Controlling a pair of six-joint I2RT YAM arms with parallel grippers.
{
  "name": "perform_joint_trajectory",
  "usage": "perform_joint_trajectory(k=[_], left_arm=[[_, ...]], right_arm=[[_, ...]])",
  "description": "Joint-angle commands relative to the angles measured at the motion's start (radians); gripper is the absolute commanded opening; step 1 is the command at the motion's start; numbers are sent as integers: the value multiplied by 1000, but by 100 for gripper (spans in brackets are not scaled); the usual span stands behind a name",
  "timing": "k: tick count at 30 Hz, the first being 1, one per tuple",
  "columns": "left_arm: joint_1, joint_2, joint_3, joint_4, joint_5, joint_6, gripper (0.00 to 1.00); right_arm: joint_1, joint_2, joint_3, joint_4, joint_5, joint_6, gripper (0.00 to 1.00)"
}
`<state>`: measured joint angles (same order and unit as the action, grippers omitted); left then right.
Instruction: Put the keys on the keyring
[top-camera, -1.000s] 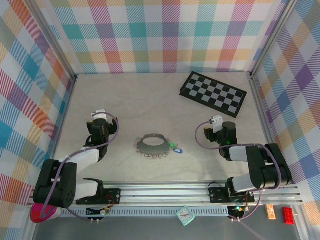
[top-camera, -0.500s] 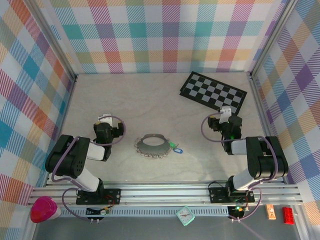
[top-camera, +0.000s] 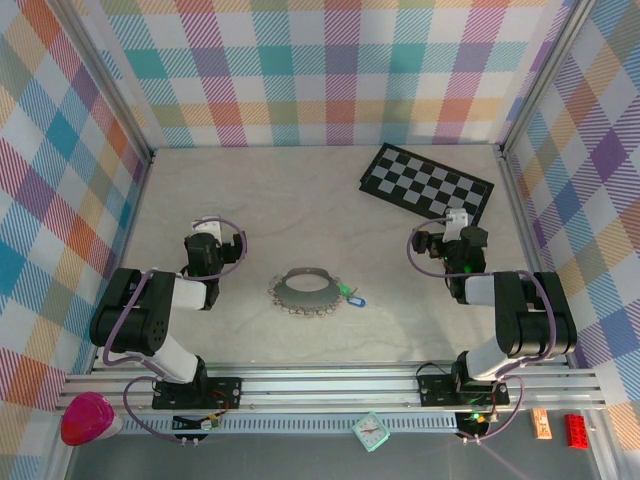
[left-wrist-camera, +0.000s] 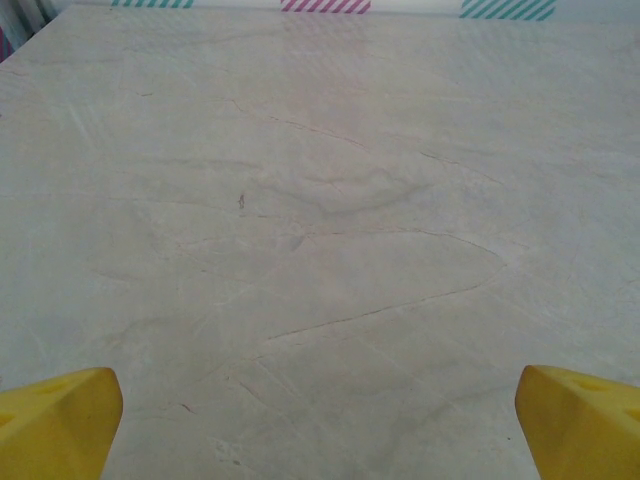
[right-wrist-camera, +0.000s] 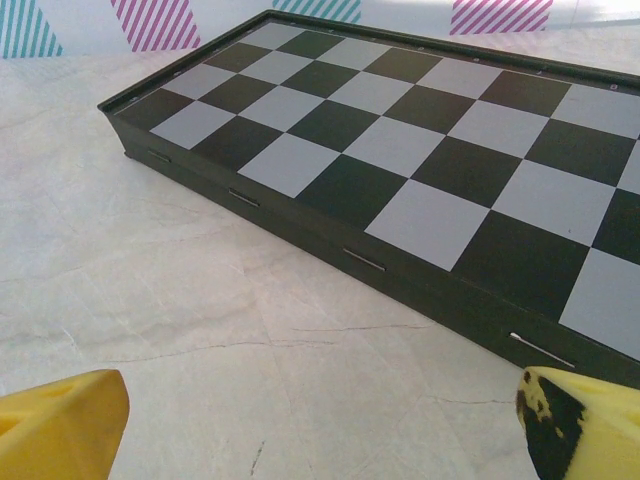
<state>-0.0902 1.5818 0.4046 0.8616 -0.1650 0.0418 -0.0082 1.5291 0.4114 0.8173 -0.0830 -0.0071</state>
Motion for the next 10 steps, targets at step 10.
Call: perform_joint_trajectory(k=[10], left_arm=[[15,-3,12,-13,35,-15,100]], right_arm=[[-5,8,7,0,-14,13,99]])
